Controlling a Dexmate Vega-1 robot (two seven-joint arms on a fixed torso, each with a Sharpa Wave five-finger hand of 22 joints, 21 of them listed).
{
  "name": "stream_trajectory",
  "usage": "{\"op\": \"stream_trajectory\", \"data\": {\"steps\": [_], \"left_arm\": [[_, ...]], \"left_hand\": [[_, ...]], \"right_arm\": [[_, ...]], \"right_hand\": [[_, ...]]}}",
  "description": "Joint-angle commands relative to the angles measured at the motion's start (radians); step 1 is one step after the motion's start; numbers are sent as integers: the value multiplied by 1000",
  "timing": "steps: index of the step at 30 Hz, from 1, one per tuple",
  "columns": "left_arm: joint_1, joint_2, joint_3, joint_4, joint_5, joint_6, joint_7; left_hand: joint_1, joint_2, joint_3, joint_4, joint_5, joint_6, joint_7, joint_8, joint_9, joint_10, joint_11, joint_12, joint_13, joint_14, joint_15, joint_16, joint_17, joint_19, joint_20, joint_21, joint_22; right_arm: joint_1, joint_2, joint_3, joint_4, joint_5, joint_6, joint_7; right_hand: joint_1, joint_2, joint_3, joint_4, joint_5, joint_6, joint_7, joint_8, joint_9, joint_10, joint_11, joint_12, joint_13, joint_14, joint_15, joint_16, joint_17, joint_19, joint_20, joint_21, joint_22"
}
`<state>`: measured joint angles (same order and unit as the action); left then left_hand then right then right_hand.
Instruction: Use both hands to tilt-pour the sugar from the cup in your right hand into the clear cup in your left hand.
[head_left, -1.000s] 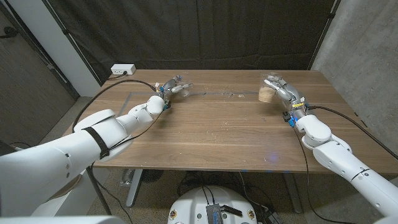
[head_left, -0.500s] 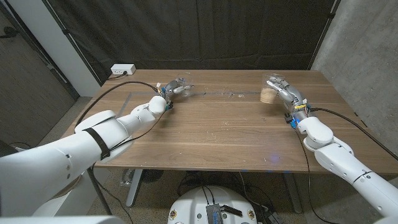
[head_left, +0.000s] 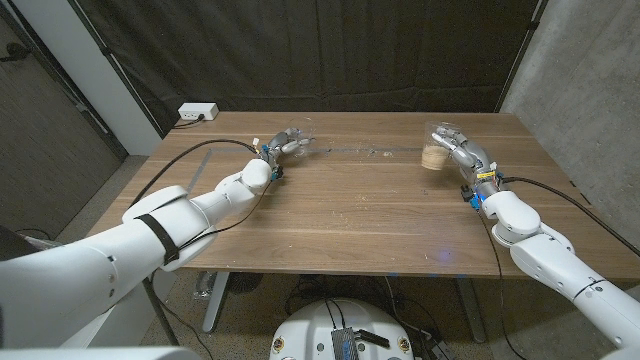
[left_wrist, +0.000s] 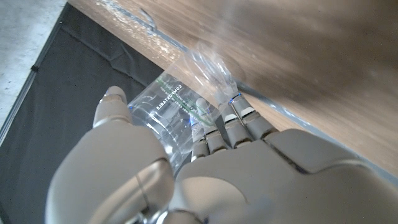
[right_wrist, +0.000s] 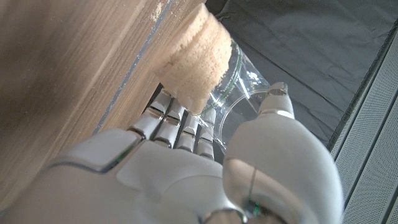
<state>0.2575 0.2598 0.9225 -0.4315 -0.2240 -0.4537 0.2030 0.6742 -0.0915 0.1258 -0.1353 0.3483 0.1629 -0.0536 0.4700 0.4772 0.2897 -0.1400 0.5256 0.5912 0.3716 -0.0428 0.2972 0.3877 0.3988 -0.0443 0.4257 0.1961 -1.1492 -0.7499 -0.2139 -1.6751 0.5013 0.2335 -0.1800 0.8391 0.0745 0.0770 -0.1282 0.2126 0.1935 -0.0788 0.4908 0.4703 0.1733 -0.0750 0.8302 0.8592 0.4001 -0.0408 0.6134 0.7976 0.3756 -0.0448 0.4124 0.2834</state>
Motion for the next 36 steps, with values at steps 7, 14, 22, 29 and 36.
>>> {"op": "stream_trajectory", "data": {"steps": [7,14,22,29,36], "left_arm": [[37,-34,-59,-6,-46,-28,-17],[48,-51,-74,-6,-69,16,-21],[56,-65,-84,-6,-90,58,-22],[57,-68,-84,-6,-98,83,-24],[69,-55,-76,-6,-75,-24,-13]], "left_hand": [[12,2,-10,2,6,31,5,15,-5,33,-5,18,6,36,-96,3,5,20,-18,0,-1],[37,26,-3,4,8,58,7,26,-9,67,-7,37,11,78,-102,9,7,52,-25,10,-1],[70,53,4,5,5,88,13,45,-3,104,-7,60,20,134,-109,17,11,89,-41,22,-1],[92,71,10,4,4,98,18,54,2,113,-4,71,28,156,-110,19,16,106,-42,28,0],[101,71,8,3,0,99,18,58,6,114,-5,76,33,164,-108,16,18,114,-42,30,0]], "right_arm": [[-32,-24,17,-16,12,-20,4],[-42,-39,26,-25,22,-43,7],[-26,-39,12,-5,7,-37,20],[-15,-31,-1,7,-10,-29,14],[-6,-11,-8,29,-21,-5,1]], "right_hand": [[1,9,-2,0,-1,11,-4,0,4,7,-1,0,2,8,-182,-1,2,-1,-42,5,-1],[1,9,-2,-1,-2,11,-3,0,4,8,-2,0,2,8,-182,-1,1,-1,-42,6,-2],[2,11,-3,-1,-2,11,-6,-1,5,10,-3,0,1,9,-182,-1,0,0,-43,7,-3],[4,13,-2,-2,-2,17,-4,1,5,14,-4,1,1,14,-183,0,-1,0,-43,7,-4],[5,15,-2,-2,-2,19,-3,1,5,16,-4,1,2,14,-183,3,1,0,-43,8,-5]]}}
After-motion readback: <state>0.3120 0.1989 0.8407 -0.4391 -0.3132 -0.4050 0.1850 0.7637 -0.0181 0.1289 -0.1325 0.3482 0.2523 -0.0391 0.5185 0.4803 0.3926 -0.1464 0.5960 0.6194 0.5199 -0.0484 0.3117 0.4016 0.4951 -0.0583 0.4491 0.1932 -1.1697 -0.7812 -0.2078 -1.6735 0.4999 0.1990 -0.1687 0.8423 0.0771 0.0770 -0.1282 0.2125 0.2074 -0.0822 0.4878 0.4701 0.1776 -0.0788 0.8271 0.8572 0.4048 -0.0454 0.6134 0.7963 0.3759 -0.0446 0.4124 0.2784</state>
